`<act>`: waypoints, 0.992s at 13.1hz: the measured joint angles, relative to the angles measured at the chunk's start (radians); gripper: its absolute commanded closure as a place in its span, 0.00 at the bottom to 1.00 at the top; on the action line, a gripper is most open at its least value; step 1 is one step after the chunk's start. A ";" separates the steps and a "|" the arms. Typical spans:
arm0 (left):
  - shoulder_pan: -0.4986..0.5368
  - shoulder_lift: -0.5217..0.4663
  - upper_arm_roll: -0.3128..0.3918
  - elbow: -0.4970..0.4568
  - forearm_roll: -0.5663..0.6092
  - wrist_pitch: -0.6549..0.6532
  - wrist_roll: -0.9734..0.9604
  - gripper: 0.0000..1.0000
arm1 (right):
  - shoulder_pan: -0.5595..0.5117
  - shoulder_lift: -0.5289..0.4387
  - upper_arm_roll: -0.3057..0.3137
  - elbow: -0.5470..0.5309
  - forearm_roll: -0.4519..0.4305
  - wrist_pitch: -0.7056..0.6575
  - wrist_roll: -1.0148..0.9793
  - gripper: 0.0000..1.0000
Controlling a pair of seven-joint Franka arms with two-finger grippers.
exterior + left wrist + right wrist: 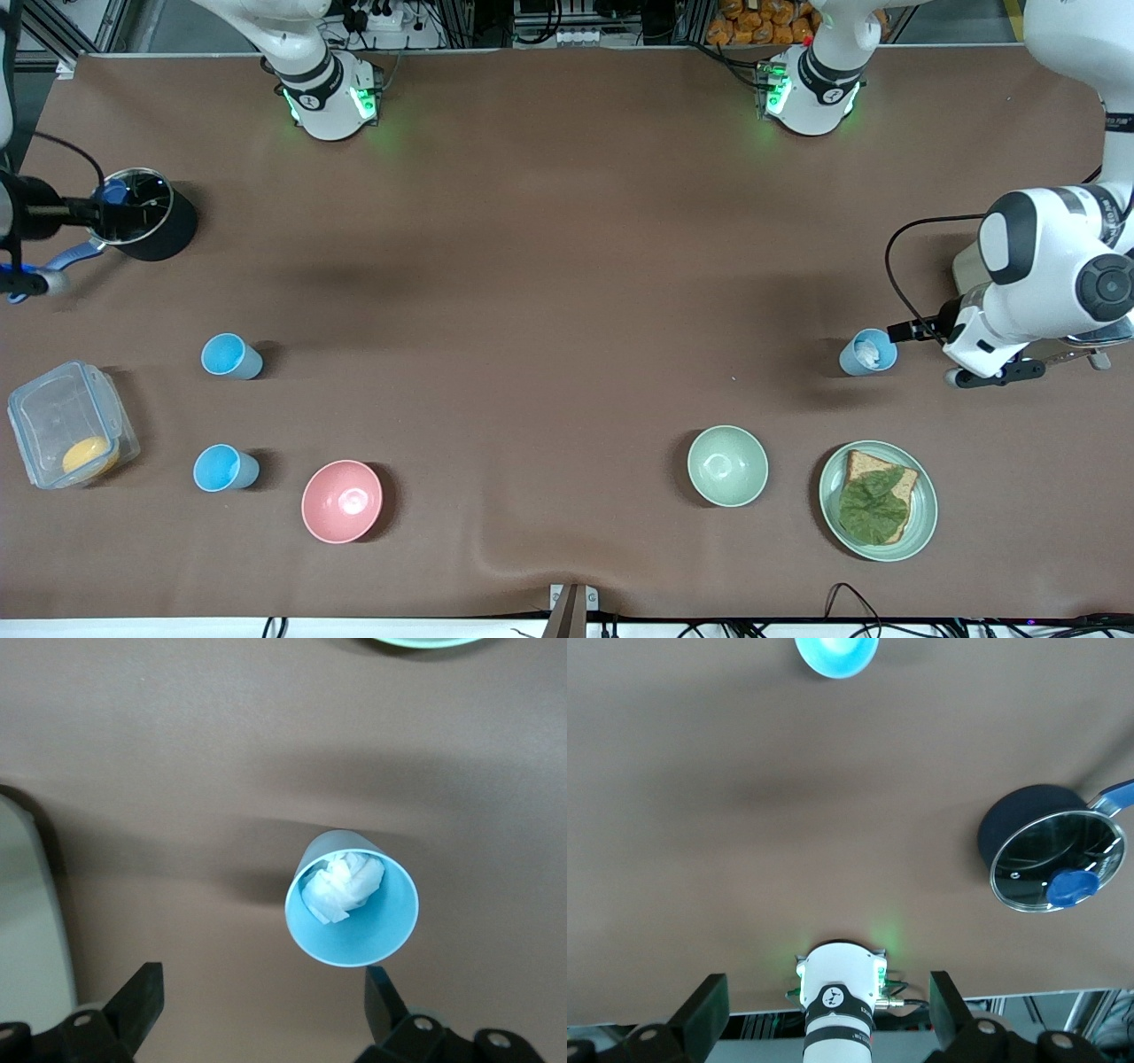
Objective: Stack blue cups with both arms
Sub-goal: 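Reach the left gripper to the tissue cup while the right gripper reaches another cup, then close both grippers around their blue cups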
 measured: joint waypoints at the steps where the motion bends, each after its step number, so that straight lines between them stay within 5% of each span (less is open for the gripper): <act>1: -0.002 0.010 -0.001 0.000 0.000 0.004 0.000 0.05 | -0.006 0.038 0.000 0.001 0.000 0.013 0.000 0.00; 7: -0.003 0.082 -0.003 0.000 0.000 0.085 0.000 0.26 | -0.020 0.258 -0.002 0.015 -0.034 0.340 0.000 0.00; 9: -0.005 0.100 -0.003 0.000 0.000 0.104 0.000 0.46 | -0.020 0.323 -0.002 0.015 -0.035 0.401 0.000 0.00; 12: -0.010 0.113 -0.003 0.001 0.000 0.109 0.000 1.00 | -0.022 0.346 -0.002 -0.024 -0.037 0.486 -0.002 0.00; 13: -0.011 0.116 -0.004 0.001 0.000 0.112 0.000 1.00 | -0.021 0.345 -0.002 -0.046 -0.038 0.518 -0.002 0.00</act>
